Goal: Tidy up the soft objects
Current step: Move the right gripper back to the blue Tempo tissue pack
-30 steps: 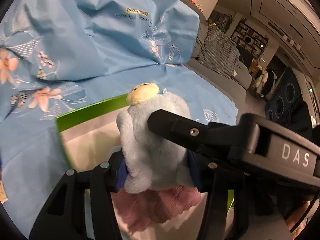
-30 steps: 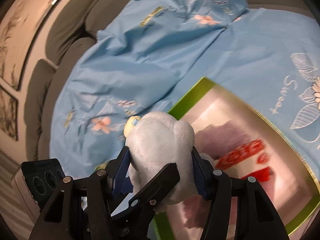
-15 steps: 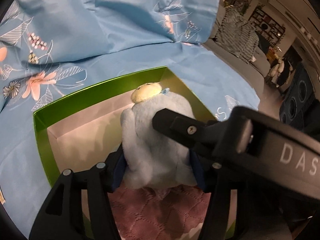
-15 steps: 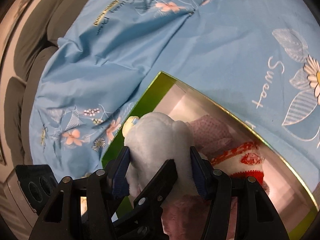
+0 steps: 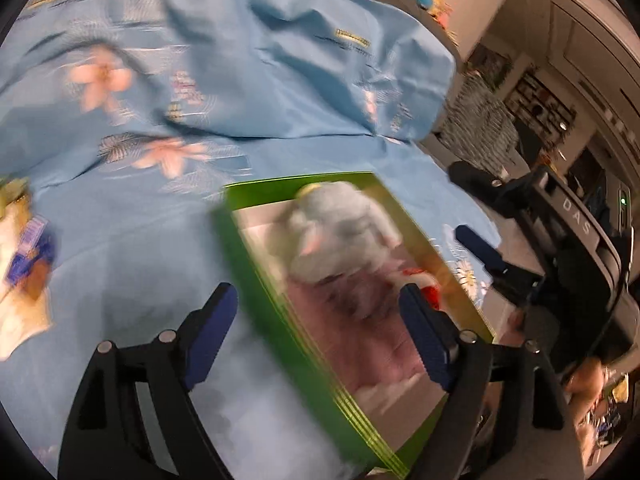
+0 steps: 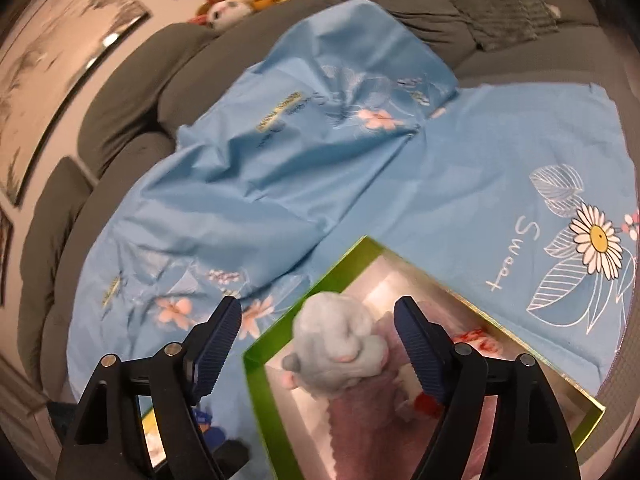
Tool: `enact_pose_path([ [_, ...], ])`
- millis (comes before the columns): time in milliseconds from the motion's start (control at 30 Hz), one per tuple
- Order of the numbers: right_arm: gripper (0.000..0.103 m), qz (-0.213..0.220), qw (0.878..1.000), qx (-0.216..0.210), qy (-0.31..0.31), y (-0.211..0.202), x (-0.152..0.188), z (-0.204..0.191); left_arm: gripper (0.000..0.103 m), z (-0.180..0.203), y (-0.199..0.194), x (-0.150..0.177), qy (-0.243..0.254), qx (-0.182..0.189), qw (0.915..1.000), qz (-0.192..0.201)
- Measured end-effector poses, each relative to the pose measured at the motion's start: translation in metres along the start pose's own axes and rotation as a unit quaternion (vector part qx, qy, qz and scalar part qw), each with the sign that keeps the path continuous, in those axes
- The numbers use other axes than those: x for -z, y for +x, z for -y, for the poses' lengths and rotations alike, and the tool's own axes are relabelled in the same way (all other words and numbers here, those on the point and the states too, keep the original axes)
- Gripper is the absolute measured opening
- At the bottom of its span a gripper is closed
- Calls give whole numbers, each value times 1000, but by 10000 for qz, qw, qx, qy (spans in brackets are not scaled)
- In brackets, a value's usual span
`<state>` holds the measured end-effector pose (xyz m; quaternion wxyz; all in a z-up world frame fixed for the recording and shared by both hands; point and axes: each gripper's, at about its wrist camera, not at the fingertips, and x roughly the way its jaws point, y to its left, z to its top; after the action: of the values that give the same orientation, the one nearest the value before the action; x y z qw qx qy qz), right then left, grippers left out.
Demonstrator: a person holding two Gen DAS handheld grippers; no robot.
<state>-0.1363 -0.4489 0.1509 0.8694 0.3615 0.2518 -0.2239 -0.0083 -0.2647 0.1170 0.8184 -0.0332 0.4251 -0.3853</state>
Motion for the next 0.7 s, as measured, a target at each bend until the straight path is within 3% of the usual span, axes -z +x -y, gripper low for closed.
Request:
enact_pose_path([
  [300, 94, -410, 9951, -328, -839, 8, 40, -70, 88, -82, -83, 52, -563, -904, 9935, 393],
  [467, 96, -797, 9843, -655, -1429, 15, 72, -114, 88, -148, -113, 90, -1246, -1424, 9814, 333],
  [567, 96, -1025, 9796, -721, -1570, 19, 93, -131, 88, -177, -128, 105, -1431, -1788, 9722, 491],
  [700, 96, -1236, 9746, -662, -1747, 29, 118, -154, 88, -215, -137, 117, -1944, -1819, 9615, 685],
])
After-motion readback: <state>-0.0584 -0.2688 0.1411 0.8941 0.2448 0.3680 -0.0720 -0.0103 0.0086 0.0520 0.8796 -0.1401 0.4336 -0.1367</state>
